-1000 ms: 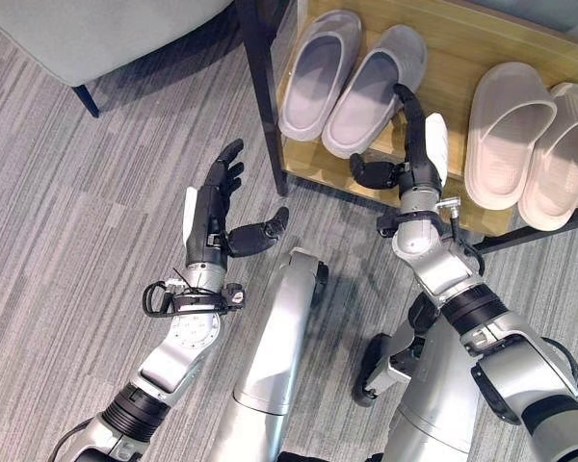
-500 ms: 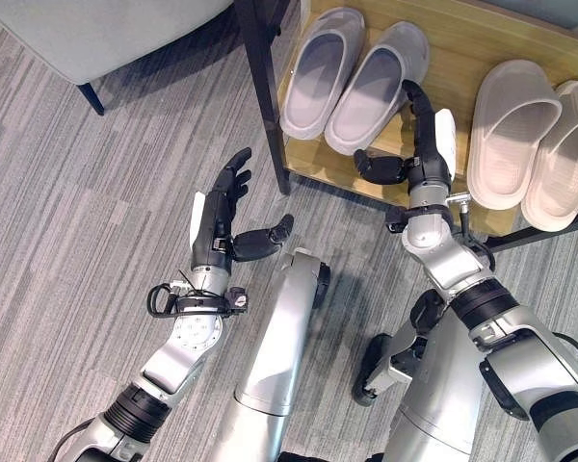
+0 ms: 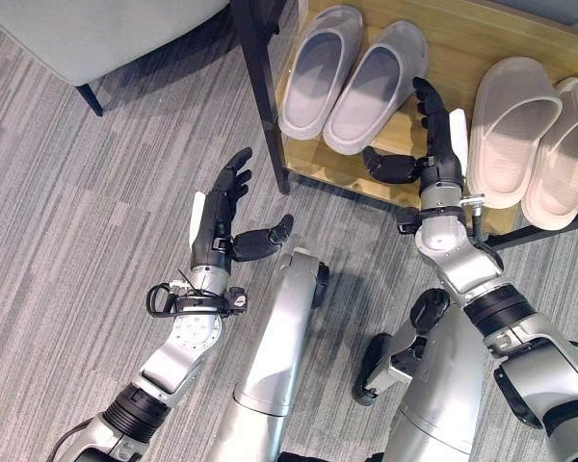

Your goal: Arrange the slippers neatly on the shoe rack.

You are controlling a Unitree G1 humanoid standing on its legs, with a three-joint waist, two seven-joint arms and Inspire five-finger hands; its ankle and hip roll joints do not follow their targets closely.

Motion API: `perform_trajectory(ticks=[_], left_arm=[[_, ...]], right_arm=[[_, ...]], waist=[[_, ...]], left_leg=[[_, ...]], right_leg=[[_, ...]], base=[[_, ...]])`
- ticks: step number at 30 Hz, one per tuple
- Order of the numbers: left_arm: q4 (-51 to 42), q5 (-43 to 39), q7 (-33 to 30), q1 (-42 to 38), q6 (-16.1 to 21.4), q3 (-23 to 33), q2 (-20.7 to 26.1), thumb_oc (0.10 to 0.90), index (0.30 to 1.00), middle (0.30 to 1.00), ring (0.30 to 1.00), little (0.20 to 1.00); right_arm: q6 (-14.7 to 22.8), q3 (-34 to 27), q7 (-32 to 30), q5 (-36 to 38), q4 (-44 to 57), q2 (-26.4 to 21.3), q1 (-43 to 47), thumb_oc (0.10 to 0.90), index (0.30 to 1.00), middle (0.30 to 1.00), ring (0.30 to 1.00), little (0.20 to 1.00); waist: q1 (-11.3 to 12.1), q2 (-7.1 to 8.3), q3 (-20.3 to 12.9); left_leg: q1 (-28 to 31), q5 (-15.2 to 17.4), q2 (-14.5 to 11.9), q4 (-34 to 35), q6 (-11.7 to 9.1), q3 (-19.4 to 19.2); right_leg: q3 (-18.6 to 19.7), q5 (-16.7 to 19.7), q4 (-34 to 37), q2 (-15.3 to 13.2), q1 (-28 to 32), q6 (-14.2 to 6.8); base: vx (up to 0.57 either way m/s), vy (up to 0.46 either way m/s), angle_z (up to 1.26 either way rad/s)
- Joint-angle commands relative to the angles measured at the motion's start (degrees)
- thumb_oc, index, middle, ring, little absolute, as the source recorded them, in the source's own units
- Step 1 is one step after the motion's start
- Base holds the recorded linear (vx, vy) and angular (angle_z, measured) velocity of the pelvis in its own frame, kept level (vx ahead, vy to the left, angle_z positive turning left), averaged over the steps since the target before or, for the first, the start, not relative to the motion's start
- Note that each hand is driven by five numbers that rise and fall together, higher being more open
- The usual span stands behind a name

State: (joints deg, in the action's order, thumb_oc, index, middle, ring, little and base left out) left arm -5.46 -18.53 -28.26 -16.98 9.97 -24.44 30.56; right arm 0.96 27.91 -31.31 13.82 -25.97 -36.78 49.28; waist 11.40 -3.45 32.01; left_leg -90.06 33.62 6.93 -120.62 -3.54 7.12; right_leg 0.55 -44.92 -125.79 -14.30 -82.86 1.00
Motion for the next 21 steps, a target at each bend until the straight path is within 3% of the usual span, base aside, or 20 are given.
perform_trajectory(ticks=[1,8,13,21], left_arm=[[-9.08,1.41,0.13,-2.75,5.59,1.95,0.22,0.8,0.9,0.9,0.9,0.9],[-9.25,1.82,0.34,-3.07,5.43,2.18,0.38,0.8,0.9,0.9,0.9,0.9],[-9.08,1.29,0.47,-3.34,5.89,1.97,0.58,0.8,0.9,0.9,0.9,0.9],[-8.93,0.08,0.74,-4.34,7.51,-0.77,0.33,0.8,0.9,0.9,0.9,0.9]], right_arm=[[5.51,-3.69,-1.04,-2.21,8.62,-3.28,4.03,0.8,0.9,0.9,0.9,0.9],[6.35,-5.0,-0.87,-1.46,10.22,-3.13,3.19,0.8,0.9,0.9,0.9,0.9],[7.98,-4.88,-0.83,2.99,7.21,-0.72,5.15,0.8,0.9,0.9,0.9,0.9],[10.93,-3.08,-0.99,10.97,-4.34,3.31,13.64,0.8,0.9,0.9,0.9,0.9]], waist=[[0.94,0.21,-2.22],[0.45,0.55,-2.22],[0.8,0.16,-2.22],[2.7,-1.9,-2.22]], left_leg=[[0.11,2.83,-0.08,4.2,0.97,-2.54],[0.11,2.79,-0.21,4.45,0.97,-2.87],[0.11,2.59,-0.06,4.48,0.92,-2.86],[0.11,2.11,0.78,5.09,0.87,-1.85]], right_leg=[[-0.29,11.05,0.64,0.1,-4.39,5.16],[0.01,10.92,0.51,0.2,-4.62,5.17],[-0.24,10.76,0.25,0.14,-4.57,5.08],[-1.34,10.67,0.86,-0.52,-3.57,5.29]], base=[[0.0,0.0,0.0],[0.0,0.0,0.0],[0.0,0.0,0.0],[0.0,0.0,0.0]])
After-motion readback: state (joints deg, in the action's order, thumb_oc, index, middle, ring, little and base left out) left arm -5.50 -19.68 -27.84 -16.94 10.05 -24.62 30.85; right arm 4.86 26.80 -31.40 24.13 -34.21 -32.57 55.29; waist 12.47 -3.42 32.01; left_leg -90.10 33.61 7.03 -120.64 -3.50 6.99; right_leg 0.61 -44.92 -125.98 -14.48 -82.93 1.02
